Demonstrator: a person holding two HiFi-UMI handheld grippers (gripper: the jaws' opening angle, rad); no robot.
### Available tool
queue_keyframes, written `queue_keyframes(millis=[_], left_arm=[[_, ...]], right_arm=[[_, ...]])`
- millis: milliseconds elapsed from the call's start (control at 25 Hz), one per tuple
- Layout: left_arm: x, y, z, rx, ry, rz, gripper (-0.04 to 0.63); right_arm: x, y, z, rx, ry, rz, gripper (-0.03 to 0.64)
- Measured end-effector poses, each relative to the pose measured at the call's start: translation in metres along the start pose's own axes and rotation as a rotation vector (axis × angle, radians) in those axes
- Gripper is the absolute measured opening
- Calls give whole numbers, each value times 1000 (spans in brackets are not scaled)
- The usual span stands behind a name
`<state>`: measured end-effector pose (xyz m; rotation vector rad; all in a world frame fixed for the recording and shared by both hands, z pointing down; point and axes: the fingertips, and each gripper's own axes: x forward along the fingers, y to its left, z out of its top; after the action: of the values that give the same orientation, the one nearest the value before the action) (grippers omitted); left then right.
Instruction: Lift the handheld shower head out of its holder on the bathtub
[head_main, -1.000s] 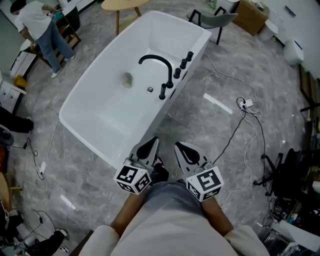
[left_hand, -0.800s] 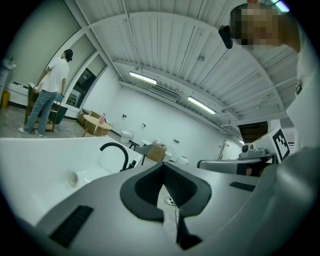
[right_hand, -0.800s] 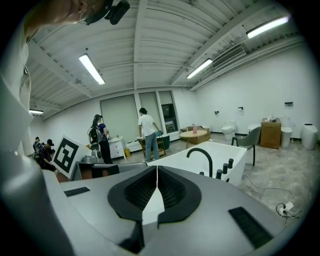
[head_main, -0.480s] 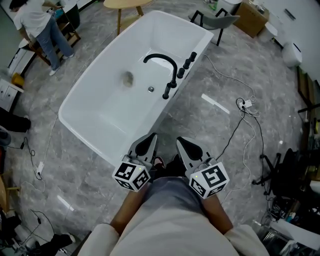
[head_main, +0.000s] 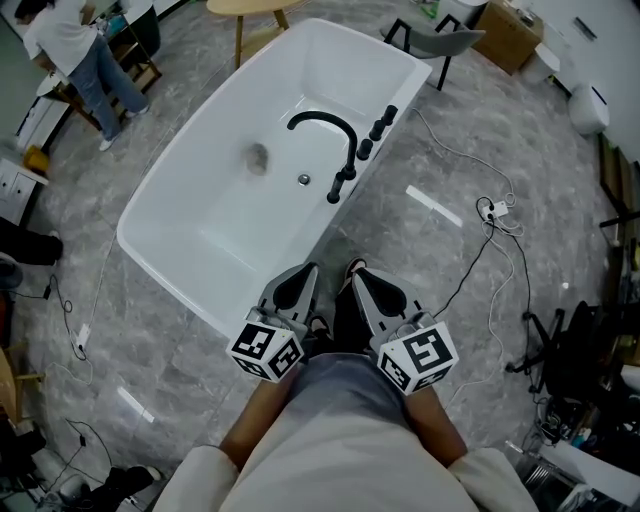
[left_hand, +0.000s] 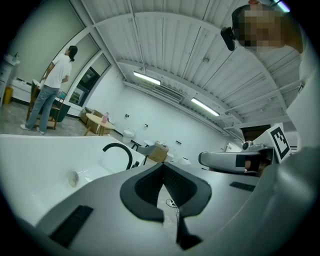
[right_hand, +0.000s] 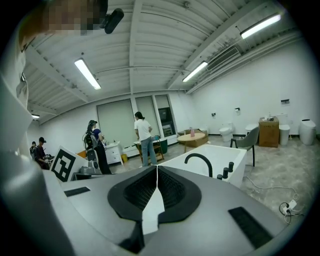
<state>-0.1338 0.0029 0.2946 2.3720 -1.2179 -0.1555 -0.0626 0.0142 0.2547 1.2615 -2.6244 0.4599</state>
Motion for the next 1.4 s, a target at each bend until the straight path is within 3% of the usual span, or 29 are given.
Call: queue_keyframes(millis=[240, 600, 880, 1080, 1400], left_arm=[[38, 7, 2, 19, 36, -1, 6], [98, 31, -6, -28, 82, 7, 6], [132, 51, -25, -5, 131, 31, 6], [142, 64, -44, 4, 149, 60, 6], [157, 88, -68, 8, 177, 139, 6]], right_arm=[[20, -35, 7, 5, 10, -10, 20], [60, -86, 4, 22, 65, 13, 20], [82, -112, 1, 1, 95, 40, 20], [96, -119, -13, -86, 131, 51, 20], [113, -153, -28, -61, 155, 55, 20]])
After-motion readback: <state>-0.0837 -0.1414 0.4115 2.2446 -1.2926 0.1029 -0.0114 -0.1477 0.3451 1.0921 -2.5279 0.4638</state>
